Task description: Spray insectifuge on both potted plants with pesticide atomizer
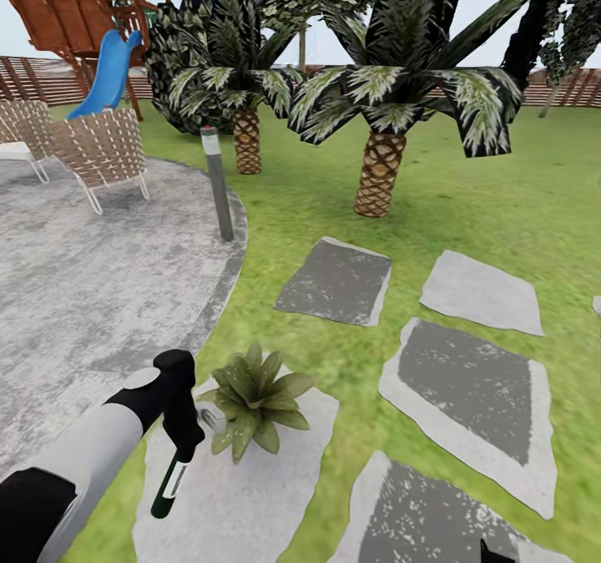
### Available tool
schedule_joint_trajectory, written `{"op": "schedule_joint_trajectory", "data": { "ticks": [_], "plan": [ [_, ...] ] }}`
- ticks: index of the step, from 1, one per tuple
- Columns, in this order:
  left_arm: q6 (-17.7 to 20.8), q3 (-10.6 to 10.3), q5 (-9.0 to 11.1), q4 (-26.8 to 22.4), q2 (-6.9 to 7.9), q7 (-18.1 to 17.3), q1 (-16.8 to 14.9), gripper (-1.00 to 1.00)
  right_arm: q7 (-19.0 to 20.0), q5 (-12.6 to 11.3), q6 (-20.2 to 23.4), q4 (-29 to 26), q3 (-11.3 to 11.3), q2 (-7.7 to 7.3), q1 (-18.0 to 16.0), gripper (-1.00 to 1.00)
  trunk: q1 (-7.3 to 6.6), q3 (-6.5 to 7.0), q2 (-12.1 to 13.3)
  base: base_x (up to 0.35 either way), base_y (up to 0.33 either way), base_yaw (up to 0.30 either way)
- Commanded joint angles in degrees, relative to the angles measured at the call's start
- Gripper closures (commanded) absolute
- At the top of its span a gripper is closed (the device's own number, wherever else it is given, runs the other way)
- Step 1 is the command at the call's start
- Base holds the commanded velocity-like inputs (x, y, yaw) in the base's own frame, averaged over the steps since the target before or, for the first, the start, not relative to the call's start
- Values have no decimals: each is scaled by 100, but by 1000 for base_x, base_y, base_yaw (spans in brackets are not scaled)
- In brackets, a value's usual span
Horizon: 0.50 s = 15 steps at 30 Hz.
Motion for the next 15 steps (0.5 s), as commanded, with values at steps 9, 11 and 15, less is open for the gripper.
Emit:
{"op": "schedule_joint_trajectory", "data": {
  "ticks": [9,11,15],
  "plan": [
    [52,-15,-7,-44,25,-54,8,100,-7,62,-25,10,-39,10,-7,-100,-1,-5,-2,21,-89,172],
    [38,-22,12,-65,91,-54,17,100,-5,65,-23,19,-39,10,-7,-100,-1,-5,-2,6,-2,28],
    [-13,-27,26,-58,203,-54,42,100,1,69,-17,27,-39,10,-7,-100,-1,-5,-2,1,0,4]
  ]
}}
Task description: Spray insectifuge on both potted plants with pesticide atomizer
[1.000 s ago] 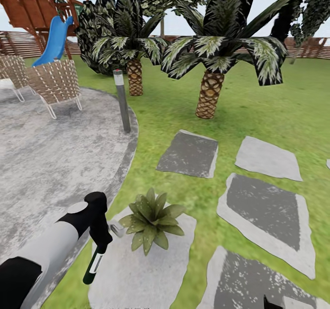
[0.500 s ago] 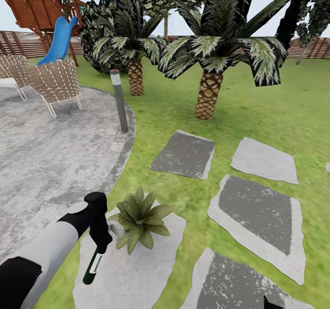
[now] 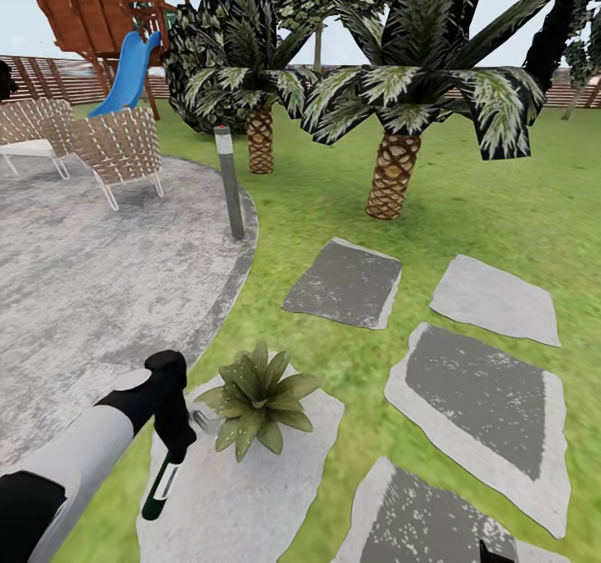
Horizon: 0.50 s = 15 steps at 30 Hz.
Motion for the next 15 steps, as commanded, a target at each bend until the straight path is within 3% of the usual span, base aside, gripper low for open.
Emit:
{"op": "schedule_joint_trajectory", "data": {
  "ticks": [1,6,10,12,14,15],
  "plan": [
    [57,-28,-29,-25,-11,-53,-1,100,-3,60,-24,8,-41,2,-6,-100,-1,-5,-2,0,0,0],
    [63,-36,-32,30,-254,-53,4,100,-2,60,-23,8,-41,2,-6,-100,-1,-5,-2,0,0,0],
    [98,-32,92,49,-425,-53,82,100,-2,61,-15,8,-41,8,-6,-100,-1,-5,-2,0,0,0],
    [104,-3,108,48,-406,-53,110,100,-2,61,-15,8,-41,13,-6,-100,-1,-5,-2,0,0,0],
    [106,193,114,48,-293,-53,141,100,-2,61,-15,8,-41,17,-6,-100,-1,-5,-2,0,0,0],
    [103,382,115,48,-168,-53,152,100,-2,61,-15,8,-41,18,-6,-100,-1,-5,-2,0,0,0]
  ]
}}
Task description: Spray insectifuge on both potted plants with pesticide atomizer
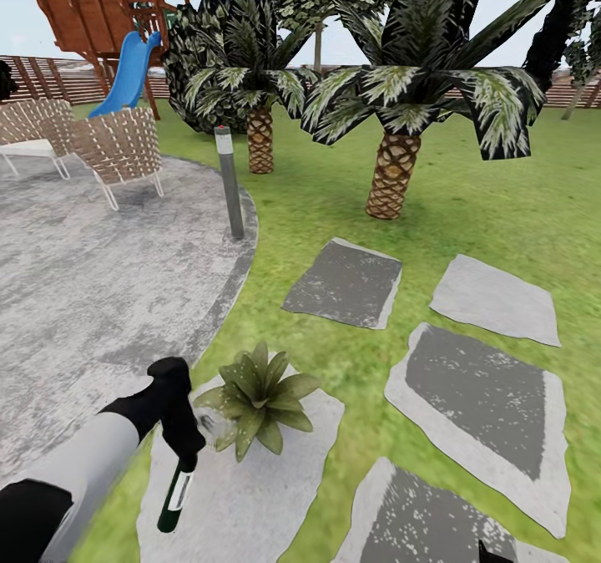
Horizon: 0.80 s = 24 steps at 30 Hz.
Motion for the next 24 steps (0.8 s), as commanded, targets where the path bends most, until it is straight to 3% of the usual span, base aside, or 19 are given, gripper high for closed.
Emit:
{"op": "schedule_joint_trajectory", "data": {
  "ticks": [1,4,7,14,24],
  "plan": [
    [44,190,-23,-10,131,-54,5,100,-3,60,-24,7,-42,2,-6,-100,-1,-5,-2,0,0,0],
    [17,416,-55,-11,273,-54,54,100,-3,63,-24,14,-40,3,-6,-100,-1,-5,-2,0,0,0],
    [8,457,-70,-21,218,-54,217,100,-3,68,-24,16,-35,-11,-6,-100,-1,-5,-2,0,0,0],
    [16,473,-54,-24,-149,-25,284,100,-3,288,-35,16,-40,-15,-6,-100,-1,-5,-2,0,0,0],
    [22,469,-83,-10,-158,-19,301,100,-3,297,-40,16,-42,20,-6,-100,-1,-5,-2,161,0,61]
  ]
}}
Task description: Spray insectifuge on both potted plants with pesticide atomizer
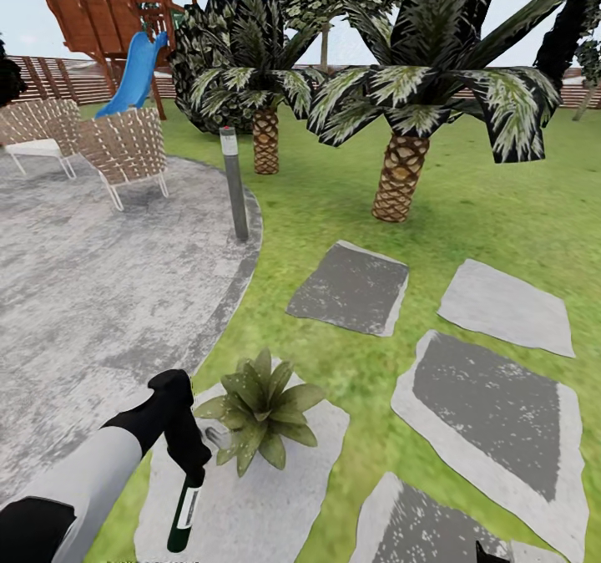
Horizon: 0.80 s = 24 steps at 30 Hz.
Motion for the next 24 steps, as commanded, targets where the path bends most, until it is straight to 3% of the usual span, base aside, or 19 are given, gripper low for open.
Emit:
{"op": "schedule_joint_trajectory", "data": {
  "ticks": [1,8,10,12,13,15,18,24],
  "plan": [
    [58,-24,-36,-9,12,-55,-2,100,-3,60,-26,8,-41,5,-6,-100,0,-5,-2,31,0,242],
    [58,-41,-26,-16,-12,-90,-16,100,-3,61,-27,8,-41,11,-6,-100,0,-5,-2,4,0,174],
    [103,-48,-13,-57,-99,-90,-75,100,-3,61,-27,8,-41,11,-6,-100,0,-5,-2,0,0,14],
    [133,-57,-45,-79,-293,-90,-163,100,-3,60,-27,8,-41,11,-6,-100,0,-5,-2,0,0,4],
    [142,-61,-97,-82,-342,-90,-215,100,-3,60,-27,8,-41,11,-6,-100,0,-5,-2,0,0,2],
    [244,-60,-617,-25,-417,-90,-591,100,-3,60,-26,6,-41,11,-6,-100,0,-5,-2,0,0,0],
    [277,-65,-1047,-4,-419,-90,-764,100,-3,60,-26,0,-41,11,-6,-100,0,-5,-2,0,0,0],
    [283,-45,-1162,0,-411,-90,-821,100,-5,60,-27,-1,-41,11,-6,-100,0,-5,-2,0,0,49]
  ]
}}
